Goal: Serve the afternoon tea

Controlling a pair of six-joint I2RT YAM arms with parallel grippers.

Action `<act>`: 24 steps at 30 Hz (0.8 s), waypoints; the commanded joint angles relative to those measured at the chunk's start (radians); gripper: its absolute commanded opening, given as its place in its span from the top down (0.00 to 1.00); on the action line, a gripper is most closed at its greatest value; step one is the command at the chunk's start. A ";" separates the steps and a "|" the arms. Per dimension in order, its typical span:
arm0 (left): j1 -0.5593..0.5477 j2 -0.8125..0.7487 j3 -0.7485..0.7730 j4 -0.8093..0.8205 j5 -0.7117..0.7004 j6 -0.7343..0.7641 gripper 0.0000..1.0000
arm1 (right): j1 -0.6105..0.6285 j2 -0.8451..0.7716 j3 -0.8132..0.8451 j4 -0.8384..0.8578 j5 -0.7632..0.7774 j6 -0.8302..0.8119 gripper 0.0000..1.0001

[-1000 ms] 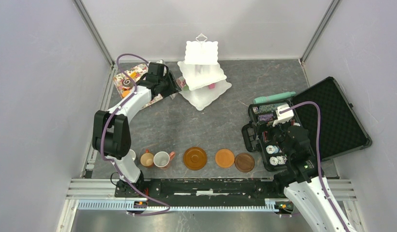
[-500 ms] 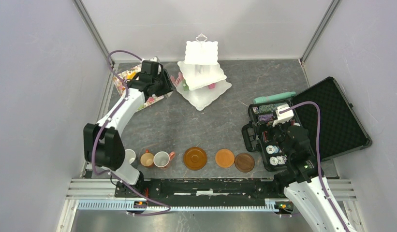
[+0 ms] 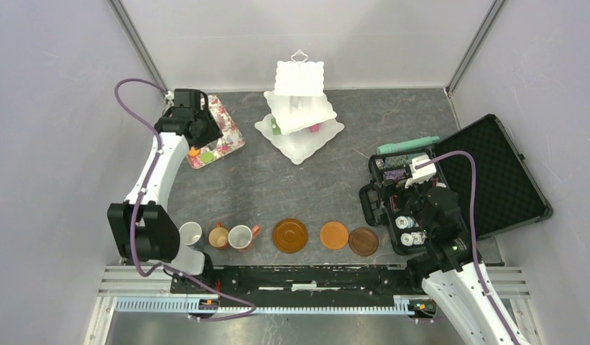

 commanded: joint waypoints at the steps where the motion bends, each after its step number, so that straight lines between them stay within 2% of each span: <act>1: 0.046 0.066 0.104 -0.066 -0.099 0.079 0.48 | 0.001 -0.010 -0.006 0.044 -0.012 0.008 0.02; 13: 0.206 0.173 0.156 0.017 -0.016 0.100 0.45 | 0.015 0.001 -0.010 0.043 -0.012 0.007 0.02; 18: 0.274 0.208 0.136 0.086 0.137 0.090 0.45 | 0.017 0.010 -0.010 0.043 -0.012 0.008 0.02; 24: 0.302 0.240 0.095 0.129 0.202 0.066 0.46 | 0.019 0.013 -0.009 0.041 -0.012 0.007 0.02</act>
